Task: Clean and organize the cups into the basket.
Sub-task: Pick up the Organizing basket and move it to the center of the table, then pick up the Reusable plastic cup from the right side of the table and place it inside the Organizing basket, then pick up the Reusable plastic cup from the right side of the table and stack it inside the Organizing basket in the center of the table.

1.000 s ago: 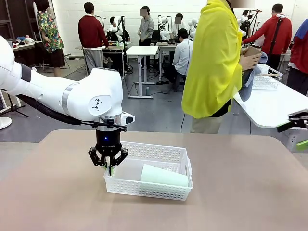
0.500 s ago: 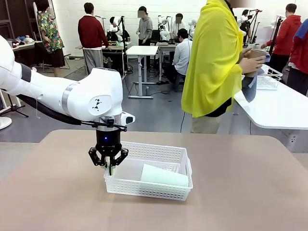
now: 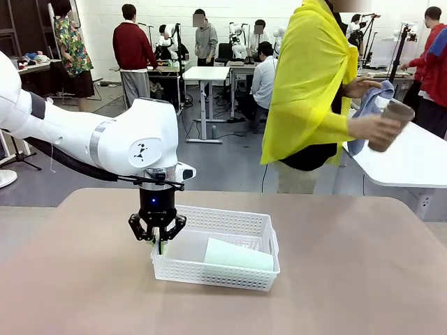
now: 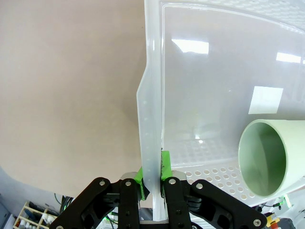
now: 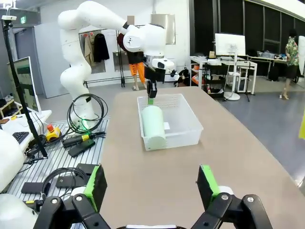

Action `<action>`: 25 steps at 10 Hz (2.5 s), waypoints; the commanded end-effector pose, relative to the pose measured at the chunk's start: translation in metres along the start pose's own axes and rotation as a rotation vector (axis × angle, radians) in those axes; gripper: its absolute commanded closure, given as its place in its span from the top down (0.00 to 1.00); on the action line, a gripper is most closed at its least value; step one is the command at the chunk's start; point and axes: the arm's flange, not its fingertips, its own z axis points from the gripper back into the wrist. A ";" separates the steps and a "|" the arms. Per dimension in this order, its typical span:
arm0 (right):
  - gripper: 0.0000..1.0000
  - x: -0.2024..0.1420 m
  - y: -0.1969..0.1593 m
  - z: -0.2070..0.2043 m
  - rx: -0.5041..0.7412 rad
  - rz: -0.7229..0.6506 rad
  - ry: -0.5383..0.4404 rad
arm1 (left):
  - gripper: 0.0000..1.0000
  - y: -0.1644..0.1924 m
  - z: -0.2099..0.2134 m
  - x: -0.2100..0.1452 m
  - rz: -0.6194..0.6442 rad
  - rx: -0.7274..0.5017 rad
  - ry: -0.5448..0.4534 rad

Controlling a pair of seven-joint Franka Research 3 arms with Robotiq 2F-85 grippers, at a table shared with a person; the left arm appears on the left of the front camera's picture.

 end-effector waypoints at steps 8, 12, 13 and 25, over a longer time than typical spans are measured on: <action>1.00 0.001 -0.001 -0.004 0.000 0.005 -0.014 | 0.00 0.000 0.001 0.001 0.001 0.002 -0.007; 1.00 0.001 -0.001 -0.004 0.000 0.005 -0.014 | 0.00 0.000 0.001 0.001 0.001 0.002 -0.007; 1.00 0.001 -0.001 -0.004 0.000 0.005 -0.014 | 0.00 0.000 0.001 0.001 0.001 0.002 -0.007; 1.00 -0.074 -0.063 -0.114 0.012 -0.120 0.167 | 0.00 0.000 0.001 0.001 0.001 0.002 -0.007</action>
